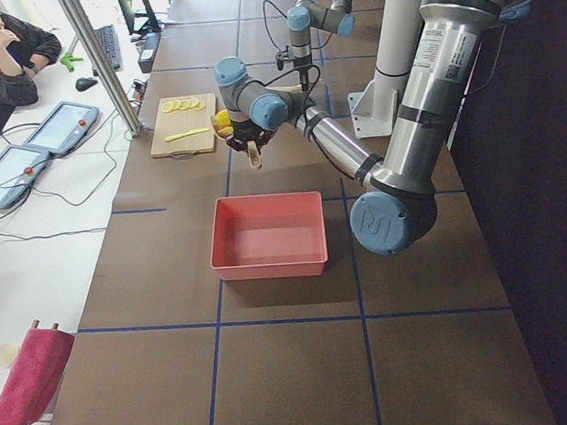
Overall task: Sweep and dump trash into bin
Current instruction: 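Lift the dustpan over the bin with left gripper while right draws back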
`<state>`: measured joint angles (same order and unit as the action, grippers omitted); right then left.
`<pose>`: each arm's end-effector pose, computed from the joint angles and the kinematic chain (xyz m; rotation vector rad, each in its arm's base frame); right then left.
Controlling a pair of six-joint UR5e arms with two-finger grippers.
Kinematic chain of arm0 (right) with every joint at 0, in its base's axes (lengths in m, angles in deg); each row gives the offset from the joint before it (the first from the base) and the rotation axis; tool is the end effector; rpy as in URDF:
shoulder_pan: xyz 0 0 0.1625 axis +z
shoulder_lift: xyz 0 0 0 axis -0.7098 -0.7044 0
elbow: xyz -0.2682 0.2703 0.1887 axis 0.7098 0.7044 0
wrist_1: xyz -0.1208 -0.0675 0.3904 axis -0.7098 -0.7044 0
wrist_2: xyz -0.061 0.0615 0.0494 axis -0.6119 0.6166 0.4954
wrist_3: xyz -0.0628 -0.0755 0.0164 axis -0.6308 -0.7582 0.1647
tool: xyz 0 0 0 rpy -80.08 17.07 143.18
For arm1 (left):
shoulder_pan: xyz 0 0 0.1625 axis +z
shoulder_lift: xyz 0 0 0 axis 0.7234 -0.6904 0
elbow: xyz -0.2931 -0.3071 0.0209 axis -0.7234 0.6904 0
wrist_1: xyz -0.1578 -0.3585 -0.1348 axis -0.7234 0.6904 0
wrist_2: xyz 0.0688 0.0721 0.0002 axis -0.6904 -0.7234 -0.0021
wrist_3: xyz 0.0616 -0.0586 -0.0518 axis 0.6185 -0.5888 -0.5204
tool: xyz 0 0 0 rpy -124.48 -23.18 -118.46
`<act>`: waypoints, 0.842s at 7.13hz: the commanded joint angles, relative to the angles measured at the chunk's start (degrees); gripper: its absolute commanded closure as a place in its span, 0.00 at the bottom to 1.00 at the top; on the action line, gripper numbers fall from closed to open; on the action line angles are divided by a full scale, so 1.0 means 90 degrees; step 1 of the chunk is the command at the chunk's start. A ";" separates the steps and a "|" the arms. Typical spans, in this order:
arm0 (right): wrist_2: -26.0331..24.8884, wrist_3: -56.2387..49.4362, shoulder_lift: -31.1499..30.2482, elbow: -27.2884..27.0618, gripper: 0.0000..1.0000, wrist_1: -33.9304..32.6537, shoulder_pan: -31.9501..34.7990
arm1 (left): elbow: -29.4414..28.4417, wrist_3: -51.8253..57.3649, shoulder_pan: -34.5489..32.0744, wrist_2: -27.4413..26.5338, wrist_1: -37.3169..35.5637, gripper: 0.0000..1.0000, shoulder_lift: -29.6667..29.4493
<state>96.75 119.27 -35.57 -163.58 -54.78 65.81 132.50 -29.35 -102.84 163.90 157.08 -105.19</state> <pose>-0.5463 -0.3153 0.2679 -0.0613 -0.8060 0.0036 0.2573 -0.5083 0.3311 0.6190 0.7784 1.2963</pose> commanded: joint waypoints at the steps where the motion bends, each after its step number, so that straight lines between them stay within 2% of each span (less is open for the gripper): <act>1: -0.0021 0.0000 -0.0004 -0.0009 1.00 0.0001 -0.0012 | -0.0007 0.1068 -0.0817 0.0321 -0.0035 1.00 0.0523; 3: -0.0041 0.0000 -0.0004 0.0000 1.00 0.0011 -0.0032 | 0.0002 0.1939 -0.1288 0.0322 -0.0045 1.00 0.1060; 6: -0.0177 0.0000 -0.0014 -0.0009 1.00 0.0050 -0.0100 | -0.0085 0.2799 -0.1553 0.0264 -0.0045 1.00 0.1589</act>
<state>95.54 119.27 -35.63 -163.59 -54.43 65.01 132.14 -7.07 -115.89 166.55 156.68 -92.73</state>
